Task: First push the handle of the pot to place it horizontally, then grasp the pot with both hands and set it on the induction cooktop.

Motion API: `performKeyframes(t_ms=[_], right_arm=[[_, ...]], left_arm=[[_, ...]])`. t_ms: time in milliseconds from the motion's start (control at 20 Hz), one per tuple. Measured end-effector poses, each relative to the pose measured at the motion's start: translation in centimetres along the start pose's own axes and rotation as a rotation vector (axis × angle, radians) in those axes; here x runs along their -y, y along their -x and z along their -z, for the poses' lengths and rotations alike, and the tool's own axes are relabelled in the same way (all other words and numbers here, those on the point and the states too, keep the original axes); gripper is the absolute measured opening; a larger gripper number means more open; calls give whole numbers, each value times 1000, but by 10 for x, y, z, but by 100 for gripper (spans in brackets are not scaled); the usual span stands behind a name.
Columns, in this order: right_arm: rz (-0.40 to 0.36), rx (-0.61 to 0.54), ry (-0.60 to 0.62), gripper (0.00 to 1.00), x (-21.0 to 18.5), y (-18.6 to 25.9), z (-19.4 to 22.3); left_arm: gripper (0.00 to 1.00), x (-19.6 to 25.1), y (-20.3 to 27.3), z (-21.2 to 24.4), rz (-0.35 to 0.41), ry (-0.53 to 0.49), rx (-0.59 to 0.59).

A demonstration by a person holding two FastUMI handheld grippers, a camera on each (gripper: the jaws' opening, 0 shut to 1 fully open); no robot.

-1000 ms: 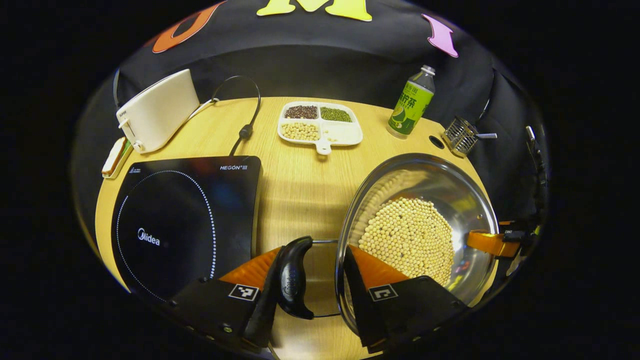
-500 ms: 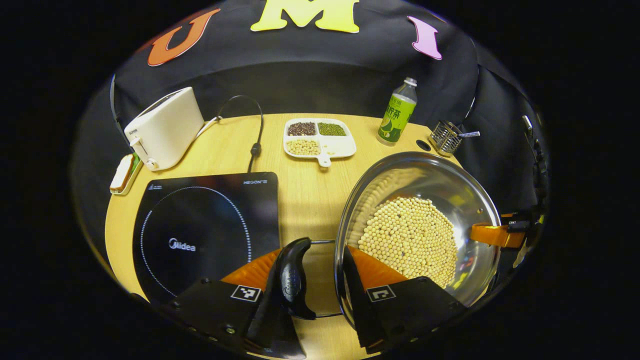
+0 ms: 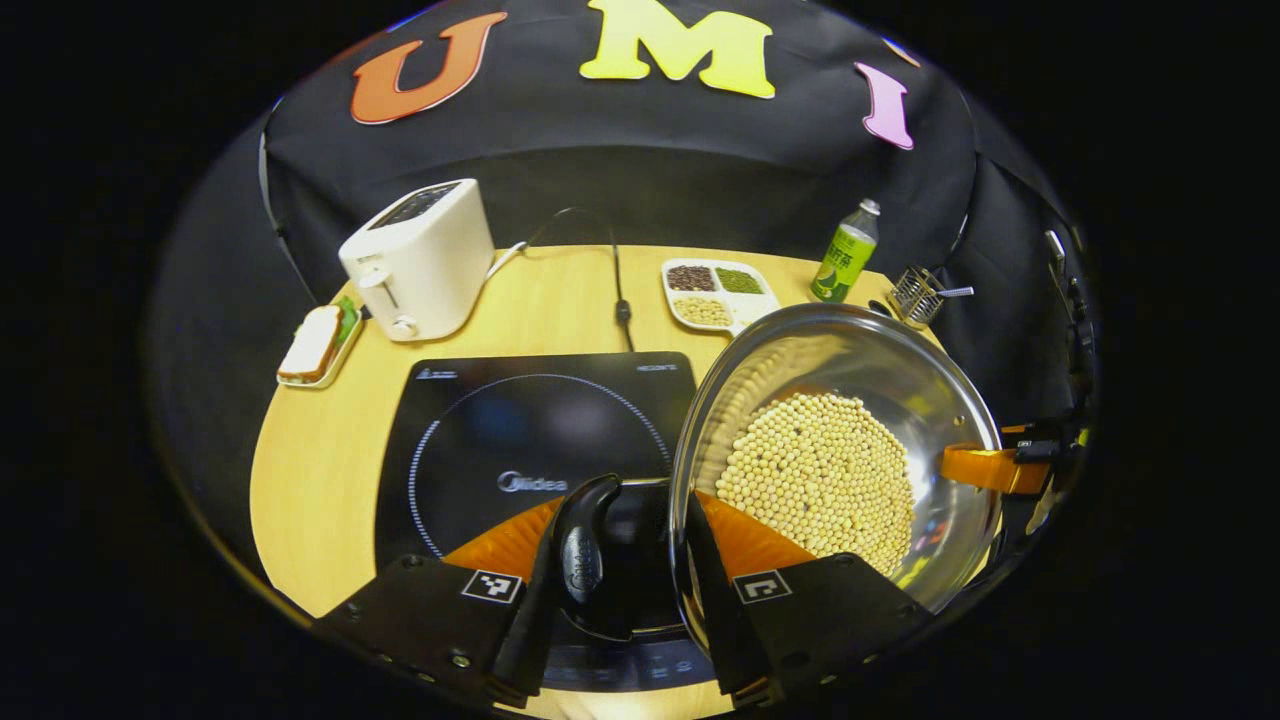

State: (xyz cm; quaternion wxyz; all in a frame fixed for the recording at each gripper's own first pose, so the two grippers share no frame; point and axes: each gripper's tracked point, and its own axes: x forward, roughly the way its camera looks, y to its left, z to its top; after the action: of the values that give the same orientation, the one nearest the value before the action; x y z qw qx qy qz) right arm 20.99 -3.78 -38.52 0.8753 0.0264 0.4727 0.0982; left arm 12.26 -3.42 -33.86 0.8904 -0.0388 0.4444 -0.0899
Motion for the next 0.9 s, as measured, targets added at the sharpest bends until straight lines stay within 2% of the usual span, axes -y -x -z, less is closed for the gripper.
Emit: performKeyframes(t_ms=[450,900], right_arm=[[-25,-28,10,60,1,-3,-3],[-22,-67,7,60,0,-2,-3]], left_arm=[[62,-84,17,8,-40,15,-18],[62,-147,-2,3,-52,20,-47]])
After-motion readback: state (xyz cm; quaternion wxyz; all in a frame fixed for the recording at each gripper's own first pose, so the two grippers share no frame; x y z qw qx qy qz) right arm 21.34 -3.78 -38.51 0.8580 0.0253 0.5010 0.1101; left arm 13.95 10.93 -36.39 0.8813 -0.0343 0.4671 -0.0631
